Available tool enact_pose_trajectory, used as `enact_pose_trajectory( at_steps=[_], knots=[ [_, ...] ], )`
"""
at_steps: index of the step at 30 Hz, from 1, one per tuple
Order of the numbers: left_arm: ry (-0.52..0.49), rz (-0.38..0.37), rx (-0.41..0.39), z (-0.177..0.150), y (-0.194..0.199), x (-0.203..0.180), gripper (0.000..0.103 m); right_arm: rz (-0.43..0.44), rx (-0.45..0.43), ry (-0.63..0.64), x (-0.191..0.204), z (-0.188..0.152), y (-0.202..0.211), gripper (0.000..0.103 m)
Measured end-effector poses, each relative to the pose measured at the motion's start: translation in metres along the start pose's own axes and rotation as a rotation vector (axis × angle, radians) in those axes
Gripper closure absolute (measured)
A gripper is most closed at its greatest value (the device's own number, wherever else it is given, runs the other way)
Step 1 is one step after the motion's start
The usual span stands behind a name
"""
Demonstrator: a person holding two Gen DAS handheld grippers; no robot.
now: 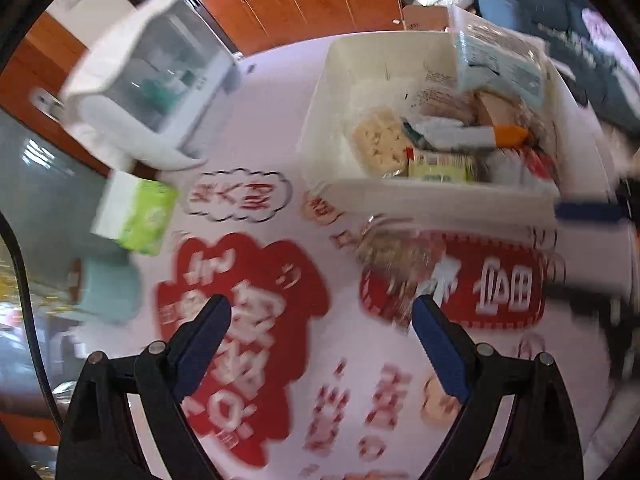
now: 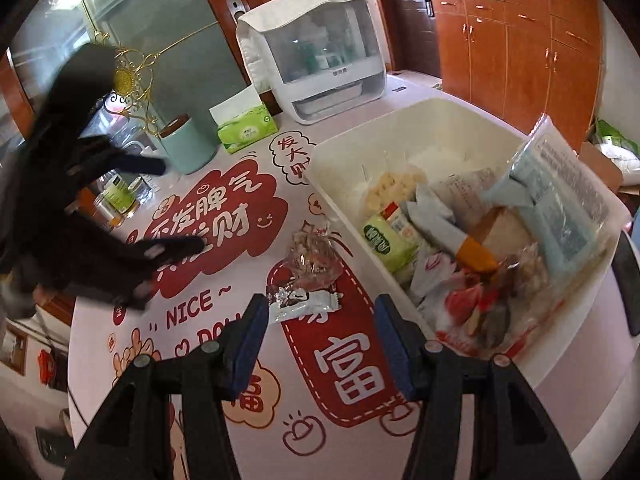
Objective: Organize snacks
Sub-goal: 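Move both open tools back toward the remaining nut bag and brown wrapped snack, then grasp the clear nut bag with the left tool while the right grasps the brown wrapped snack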
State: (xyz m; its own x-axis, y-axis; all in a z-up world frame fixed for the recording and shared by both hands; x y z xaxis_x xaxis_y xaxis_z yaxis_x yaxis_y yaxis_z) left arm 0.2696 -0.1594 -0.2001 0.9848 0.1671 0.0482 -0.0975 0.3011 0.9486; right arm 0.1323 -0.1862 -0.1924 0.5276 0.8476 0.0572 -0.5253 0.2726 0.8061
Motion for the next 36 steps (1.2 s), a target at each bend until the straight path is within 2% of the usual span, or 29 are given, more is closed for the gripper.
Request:
enact_pose_trajectory(
  at_steps=[2, 4, 11, 13, 15, 17, 19, 20, 24, 28, 33, 36],
  knots=[
    [0.043, -0.067, -0.004, 0.008, -0.029, 0.003, 0.012, -0.032, -0.016, 0.001, 0.001, -0.005, -0.005, 0.048],
    [0.063, -0.103, 0.011, 0.014, -0.058, 0.002, 0.012, -0.052, -0.019, 0.002, 0.002, -0.007, -0.011, 0.048],
    [0.093, -0.155, 0.034, 0.027, -0.118, 0.002, 0.012, -0.108, 0.002, 0.013, 0.0, -0.022, -0.03, 0.048],
    [0.109, -0.159, 0.051, 0.021, -0.13, 0.005, 0.015, -0.114, 0.013, 0.019, 0.003, -0.025, -0.035, 0.048],
    [0.117, -0.16, 0.069, 0.01, -0.137, 0.01, 0.024, -0.119, 0.018, 0.026, 0.007, -0.025, -0.041, 0.048],
    [0.135, -0.167, 0.048, 0.001, -0.136, 0.017, 0.028, -0.116, 0.01, 0.038, 0.014, -0.024, -0.044, 0.048],
    [0.17, -0.199, 0.019, -0.009, -0.132, 0.024, 0.049, -0.107, 0.008, 0.046, 0.021, -0.024, -0.049, 0.048],
    [0.194, -0.215, 0.006, -0.015, -0.13, 0.027, 0.055, -0.097, 0.014, 0.048, 0.025, -0.024, -0.053, 0.048],
    [0.266, -0.215, -0.04, -0.041, -0.123, 0.043, 0.058, -0.066, 0.046, 0.02, 0.035, -0.022, -0.072, 0.046],
    [0.308, -0.188, -0.074, -0.071, -0.114, 0.052, 0.06, -0.048, 0.068, -0.037, 0.037, -0.018, -0.09, 0.038],
    [0.364, -0.18, -0.09, -0.109, -0.102, 0.053, 0.061, -0.1, 0.106, -0.025, 0.035, -0.019, -0.111, 0.037],
    [0.395, -0.191, -0.099, -0.117, -0.094, 0.051, 0.061, -0.11, 0.124, -0.003, 0.039, -0.024, -0.121, 0.037]
  ],
)
Point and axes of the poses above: each gripper's, at about its wrist camera, not at the fingertips, and y roughly against the way its jaws point, x to its left, z to its top, the point moved 8 cm from there along -y, roughly the way its jaws point, and after that the axes turned 12 degrees about -z, right-handed, at the moved point
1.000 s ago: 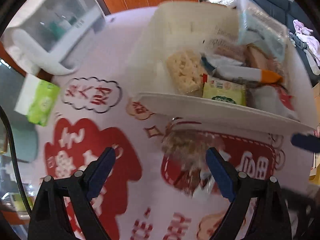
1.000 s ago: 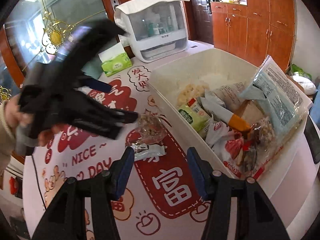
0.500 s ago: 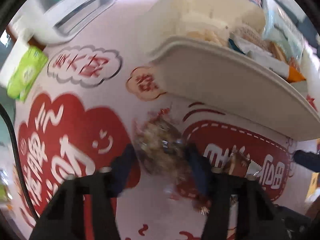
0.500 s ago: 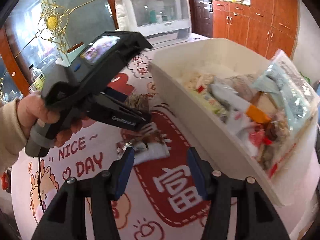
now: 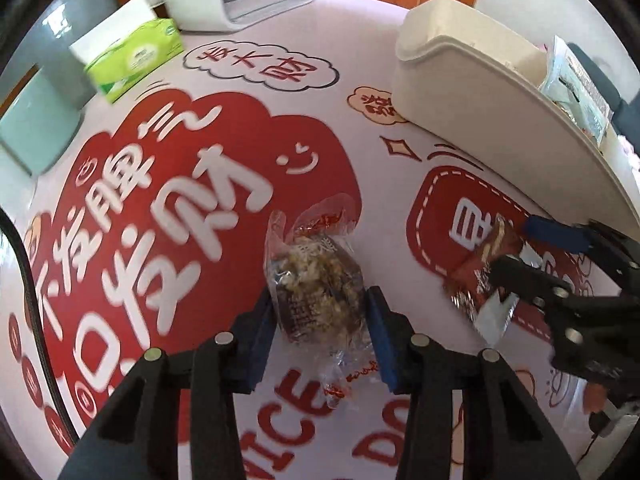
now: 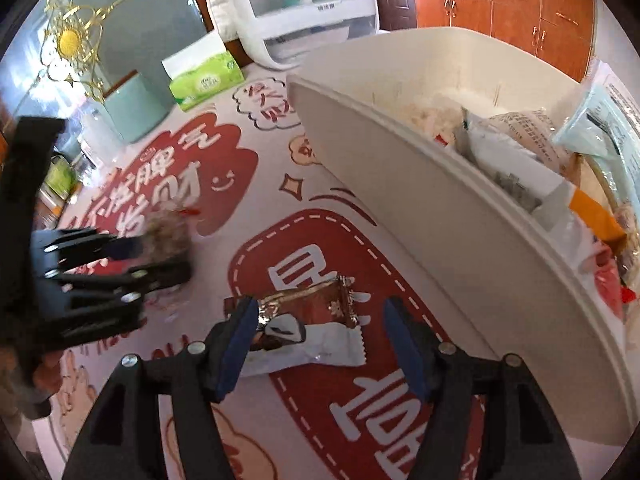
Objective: Organize snacks
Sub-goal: 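Grasp the clear nut bag with the left tool while the right grasps the brown wrapped snack, then carry both snacks over the white tray and open both tools to release them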
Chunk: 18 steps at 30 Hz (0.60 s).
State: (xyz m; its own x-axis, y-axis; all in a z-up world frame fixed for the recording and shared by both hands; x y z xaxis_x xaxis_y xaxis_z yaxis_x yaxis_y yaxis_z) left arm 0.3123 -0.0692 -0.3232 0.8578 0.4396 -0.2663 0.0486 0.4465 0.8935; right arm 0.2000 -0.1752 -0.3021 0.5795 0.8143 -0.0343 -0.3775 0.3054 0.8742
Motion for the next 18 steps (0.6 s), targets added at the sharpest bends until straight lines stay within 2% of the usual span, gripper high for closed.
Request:
enact_pose_trajectory(
  at_steps=[3, 5, 7, 11, 13, 14, 16, 18],
  knots=[
    [0.012, 0.01, -0.008, -0.008, 0.007, -0.001, 0.061, -0.011, -0.021, 0.049, 0.01, 0.001, -0.002, 0.032],
    [0.026, 0.008, -0.007, -0.009, 0.008, -0.002, 0.061, -0.035, -0.03, 0.112, 0.018, -0.001, -0.004, 0.022],
    [0.034, 0.005, -0.005, -0.015, 0.013, -0.004, 0.061, -0.079, -0.037, 0.198, 0.026, -0.005, -0.008, 0.017],
    [0.047, 0.012, -0.001, -0.015, 0.012, -0.003, 0.061, -0.068, -0.065, 0.225, 0.028, -0.01, -0.005, 0.015],
    [0.059, 0.015, -0.002, -0.016, 0.012, -0.002, 0.061, -0.064, -0.069, 0.234, 0.026, -0.011, -0.003, 0.018],
    [0.067, 0.013, -0.003, -0.018, 0.013, -0.004, 0.061, -0.061, -0.077, 0.238, 0.025, -0.012, 0.0, 0.026],
    [0.085, 0.005, -0.006, -0.025, 0.017, -0.009, 0.061, -0.051, -0.077, 0.257, 0.025, -0.014, 0.002, 0.03],
    [0.098, 0.005, -0.016, -0.028, 0.019, -0.013, 0.061, -0.036, -0.087, 0.27, 0.026, -0.014, 0.005, 0.044]
  ],
)
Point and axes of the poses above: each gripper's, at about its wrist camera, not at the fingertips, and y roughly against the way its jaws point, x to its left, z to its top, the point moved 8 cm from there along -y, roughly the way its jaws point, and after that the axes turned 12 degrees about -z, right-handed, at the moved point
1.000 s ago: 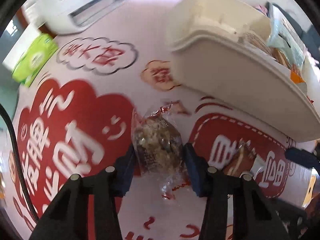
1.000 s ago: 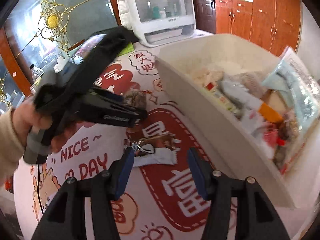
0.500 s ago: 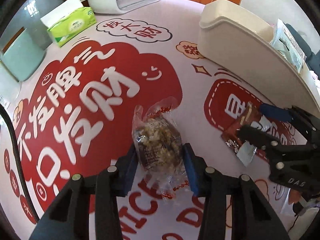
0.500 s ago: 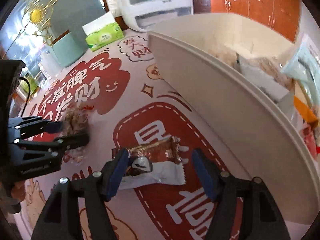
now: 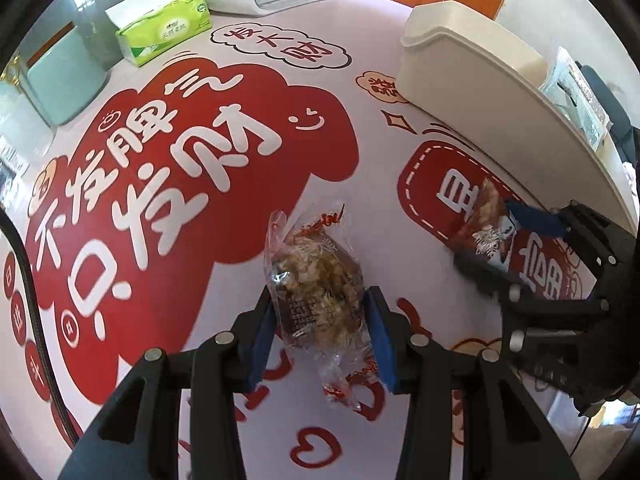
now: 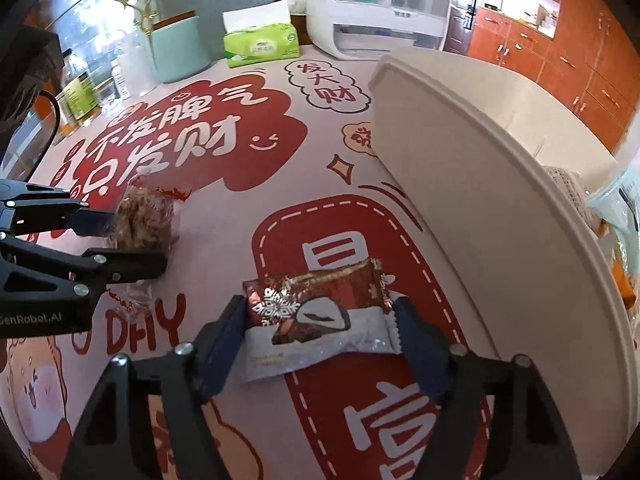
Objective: Organize snacks
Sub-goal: 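Carry both snacks over the white tray and open both tools to release them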
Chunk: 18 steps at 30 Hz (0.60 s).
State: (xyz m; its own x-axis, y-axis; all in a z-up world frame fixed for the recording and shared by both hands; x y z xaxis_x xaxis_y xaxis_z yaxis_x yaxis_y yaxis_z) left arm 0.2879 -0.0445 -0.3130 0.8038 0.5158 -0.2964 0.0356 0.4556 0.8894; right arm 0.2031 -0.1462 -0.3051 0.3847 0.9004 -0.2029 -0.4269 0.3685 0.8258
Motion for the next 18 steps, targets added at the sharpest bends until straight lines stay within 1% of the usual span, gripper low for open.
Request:
enact_pose_trajectory(
  at_steps=[1, 5, 8, 10, 14, 18],
  knots=[
    [0.009, 0.0, -0.011, -0.002, 0.002, -0.003, 0.061, 0.007, 0.004, 0.012, 0.001, 0.0, 0.001, 0.052],
    [0.05, -0.009, -0.037, -0.006, 0.014, -0.016, 0.061, 0.033, 0.02, 0.022, 0.003, -0.001, 0.001, 0.063],
    [0.049, 0.022, -0.075, -0.005, 0.035, -0.033, 0.061, 0.109, 0.058, 0.002, 0.003, -0.008, 0.01, 0.067],
    [0.052, 0.035, -0.108, -0.001, 0.05, -0.046, 0.061, 0.147, 0.059, -0.006, 0.0, -0.012, 0.025, 0.067],
    [0.056, 0.061, -0.184, 0.013, 0.089, -0.078, 0.061, 0.204, -0.024, -0.001, -0.017, -0.01, 0.078, 0.067],
    [0.07, 0.073, -0.274, 0.04, 0.128, -0.113, 0.061, 0.227, -0.114, -0.038, -0.059, 0.007, 0.125, 0.067]
  ],
)
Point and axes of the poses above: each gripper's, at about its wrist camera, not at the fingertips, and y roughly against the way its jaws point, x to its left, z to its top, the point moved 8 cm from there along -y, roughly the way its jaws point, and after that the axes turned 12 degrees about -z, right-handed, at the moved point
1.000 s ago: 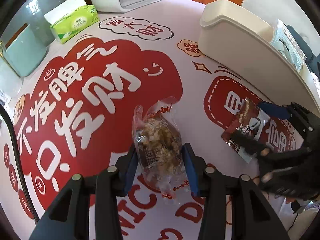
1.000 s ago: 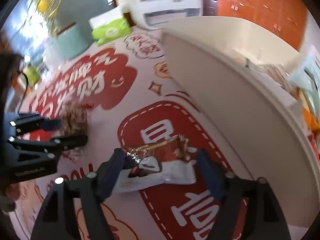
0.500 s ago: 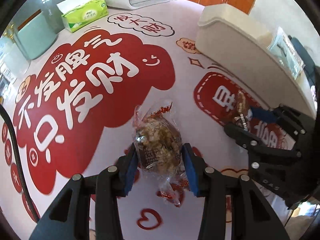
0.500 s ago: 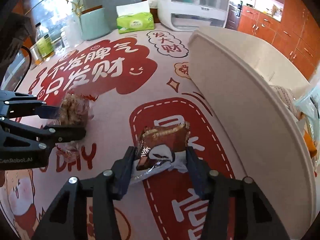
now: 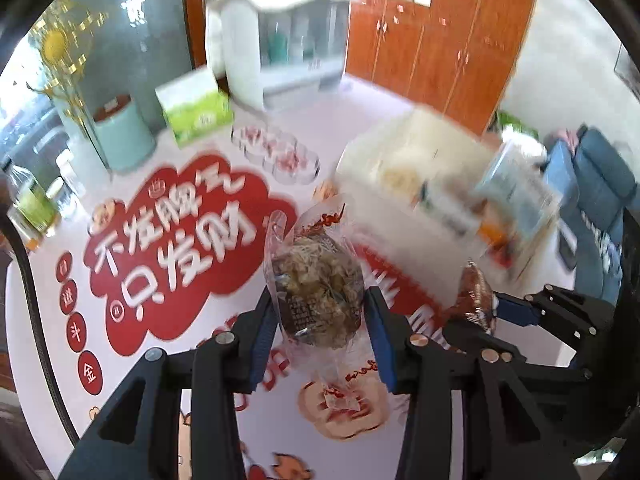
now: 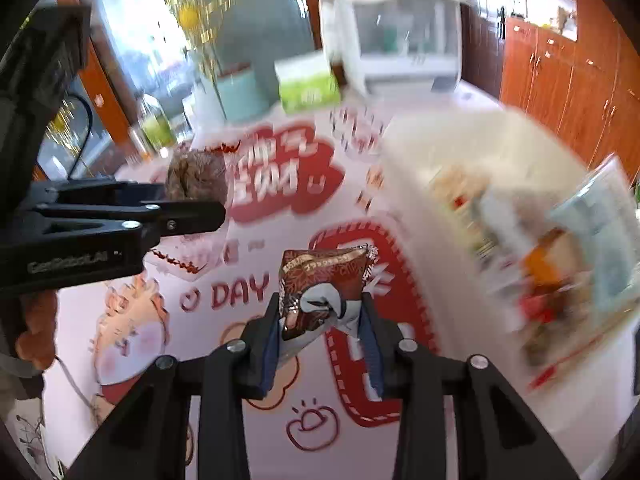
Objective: Organize snacks
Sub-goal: 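Carry both snacks over the white tray and open both tools to release them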
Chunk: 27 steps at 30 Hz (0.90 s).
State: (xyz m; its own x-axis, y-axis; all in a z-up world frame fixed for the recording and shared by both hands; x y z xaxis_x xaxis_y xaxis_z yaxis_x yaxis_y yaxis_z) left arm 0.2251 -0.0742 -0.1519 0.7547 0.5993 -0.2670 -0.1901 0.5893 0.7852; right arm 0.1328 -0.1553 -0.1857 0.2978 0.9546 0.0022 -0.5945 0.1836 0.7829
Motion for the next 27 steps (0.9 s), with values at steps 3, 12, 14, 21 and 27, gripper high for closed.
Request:
enact_pose_trajectory(
  at_steps=[3, 12, 14, 21, 27],
  knots=[
    [0.019, -0.004, -0.059, 0.029, 0.013, -0.031, 0.061, -0.009, -0.072, -0.025, -0.034, 0.028, 0.035, 0.067],
    [0.129, -0.014, -0.114, 0.103, -0.026, -0.13, 0.061, -0.074, -0.187, -0.045, -0.146, 0.085, 0.087, 0.066],
    [0.164, -0.004, -0.124, 0.114, -0.042, -0.143, 0.061, -0.087, -0.182, -0.02, -0.164, 0.091, 0.082, 0.066],
    [0.238, 0.044, -0.099, 0.123, -0.097, -0.162, 0.061, -0.128, -0.12, 0.014, -0.22, 0.105, 0.042, 0.065],
    [0.26, 0.084, -0.032, 0.109, -0.132, -0.161, 0.052, -0.135, -0.036, 0.082, -0.23, 0.097, -0.003, 0.057]
  ],
)
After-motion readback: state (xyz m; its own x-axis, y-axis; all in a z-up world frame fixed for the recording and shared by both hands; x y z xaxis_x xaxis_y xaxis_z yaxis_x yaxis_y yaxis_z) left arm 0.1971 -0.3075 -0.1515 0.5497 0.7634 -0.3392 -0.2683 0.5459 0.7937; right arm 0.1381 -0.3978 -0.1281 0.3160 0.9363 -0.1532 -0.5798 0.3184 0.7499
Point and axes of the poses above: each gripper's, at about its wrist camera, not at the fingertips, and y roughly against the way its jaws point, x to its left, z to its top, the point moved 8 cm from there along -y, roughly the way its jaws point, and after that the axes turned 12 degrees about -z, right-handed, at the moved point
